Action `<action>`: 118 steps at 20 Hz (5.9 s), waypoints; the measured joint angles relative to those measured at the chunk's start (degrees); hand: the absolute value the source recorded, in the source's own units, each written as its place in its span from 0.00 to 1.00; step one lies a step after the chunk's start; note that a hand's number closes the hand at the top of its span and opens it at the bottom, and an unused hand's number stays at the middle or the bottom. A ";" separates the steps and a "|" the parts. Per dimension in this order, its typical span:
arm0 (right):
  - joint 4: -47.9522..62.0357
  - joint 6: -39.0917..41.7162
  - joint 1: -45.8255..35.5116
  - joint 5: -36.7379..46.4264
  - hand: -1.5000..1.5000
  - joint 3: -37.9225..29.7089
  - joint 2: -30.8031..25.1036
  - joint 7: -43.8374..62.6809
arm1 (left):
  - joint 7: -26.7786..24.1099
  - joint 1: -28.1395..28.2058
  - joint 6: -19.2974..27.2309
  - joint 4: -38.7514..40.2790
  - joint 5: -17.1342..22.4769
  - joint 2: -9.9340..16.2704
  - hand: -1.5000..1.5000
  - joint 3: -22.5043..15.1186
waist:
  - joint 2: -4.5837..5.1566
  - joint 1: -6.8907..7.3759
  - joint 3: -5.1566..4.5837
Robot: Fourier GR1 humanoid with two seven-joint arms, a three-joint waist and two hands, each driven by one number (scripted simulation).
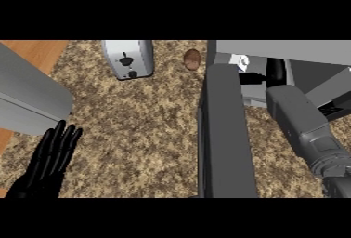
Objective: Pick up the milk, place it into the microwave and close the microwave
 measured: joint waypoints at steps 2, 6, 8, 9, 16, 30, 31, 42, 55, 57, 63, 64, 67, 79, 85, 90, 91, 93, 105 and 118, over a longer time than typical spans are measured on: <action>-0.20 0.26 0.67 -0.43 0.00 -0.46 0.54 -0.86 | 0.02 -0.08 0.82 0.25 -0.64 -0.09 0.00 -1.03 | -0.17 -0.39 0.00; -0.31 2.19 2.20 -1.00 0.00 -1.06 0.83 -2.24 | -0.13 -0.36 1.81 1.05 -1.65 -0.18 0.00 -2.66 | -0.61 -1.28 -0.05; -0.40 3.27 3.08 -1.29 0.00 -1.37 0.89 -3.07 | -0.20 -0.65 1.57 1.80 -1.81 -0.08 0.00 -2.89 | -0.74 -1.64 -0.06; -0.52 4.16 3.56 -1.45 0.00 -1.51 1.13 -3.72 | -0.52 -1.03 1.81 2.81 -2.13 -0.11 0.00 -3.25 | -0.81 -1.94 -0.07; -1.10 10.92 7.54 -2.71 0.00 -2.47 3.46 -8.34 | 0.48 -3.00 0.88 6.31 -2.35 0.24 0.00 -5.38 | -1.57 -3.56 -0.14; -6.93 19.28 20.48 -3.57 0.00 -0.96 6.36 -15.61 | -0.42 -11.61 -3.13 18.18 -7.93 1.75 1.00 -11.03 | -3.29 -7.28 -0.34; -7.88 20.09 21.76 -3.61 0.00 -0.59 6.19 -15.72 | -0.34 -12.19 -3.21 19.41 -8.24 1.54 1.00 -11.37 | -3.37 -7.47 -0.35; -26.35 25.95 36.65 -4.37 0.00 4.55 5.48 -12.68 | -1.65 -21.02 -0.45 34.81 -15.75 0.16 1.00 -17.79 | -3.92 -9.49 -0.49; -62.41 32.14 58.95 -10.20 0.00 7.46 3.66 -1.71 | -5.34 -30.84 11.46 51.24 -9.99 0.12 1.00 -36.45 | -3.78 -10.73 -0.55; -67.58 33.06 61.60 -11.50 0.00 7.66 3.53 0.39 | -5.10 -33.80 15.60 53.53 -7.75 0.14 1.00 -39.86 | -3.67 -11.13 -0.56; -77.56 38.40 64.88 -17.39 0.00 7.10 1.47 6.49 | -4.02 -39.97 28.92 56.91 1.41 0.46 1.00 -48.71 | -3.21 -12.56 -0.58; -78.88 39.22 65.13 -18.28 0.00 6.88 0.84 7.45 | -4.07 -40.84 30.88 57.40 2.83 0.49 1.00 -49.60 | -3.13 -12.83 -0.59; -81.93 40.79 65.05 -20.19 0.00 6.93 -0.09 9.85 | -4.69 -43.37 35.94 58.31 7.00 0.49 1.00 -51.41 | -2.85 -13.78 -0.63; -90.22 50.01 64.24 -27.02 0.00 9.30 -4.72 15.54 | -9.03 -54.67 47.37 60.80 20.14 0.15 1.00 -51.64 | -1.80 -18.73 -0.74; -93.15 51.90 63.28 -30.61 0.00 9.70 -5.68 17.89 | -9.21 -59.94 50.23 64.64 25.70 -0.08 1.00 -49.31 | -1.06 -21.31 -0.72; -94.51 52.92 62.79 -33.48 0.00 9.83 -6.27 19.63 | -9.69 -63.61 51.53 67.60 30.35 -0.26 1.00 -46.33 | -0.28 -23.13 -0.74; -94.73 53.01 62.53 -33.94 0.00 9.85 -6.41 19.99 | -10.21 -64.17 51.76 67.59 31.52 -0.26 1.00 -45.42 | -0.12 -23.39 -0.79; -95.13 53.44 62.36 -35.00 0.00 9.85 -6.87 20.76 | -11.45 -65.14 51.99 68.04 33.62 -0.27 1.00 -43.64 | 0.16 -23.85 -0.85; -97.57 54.23 60.42 -39.51 0.00 9.05 -9.47 24.24 | -18.29 -67.80 51.55 70.90 41.29 -0.28 1.00 -40.08 | 0.91 -26.16 -0.73; -99.11 54.22 58.42 -44.05 0.00 7.97 -11.86 27.34 | -24.64 -68.14 51.02 72.38 45.57 -0.28 1.00 -40.72 | 1.10 -26.86 -0.57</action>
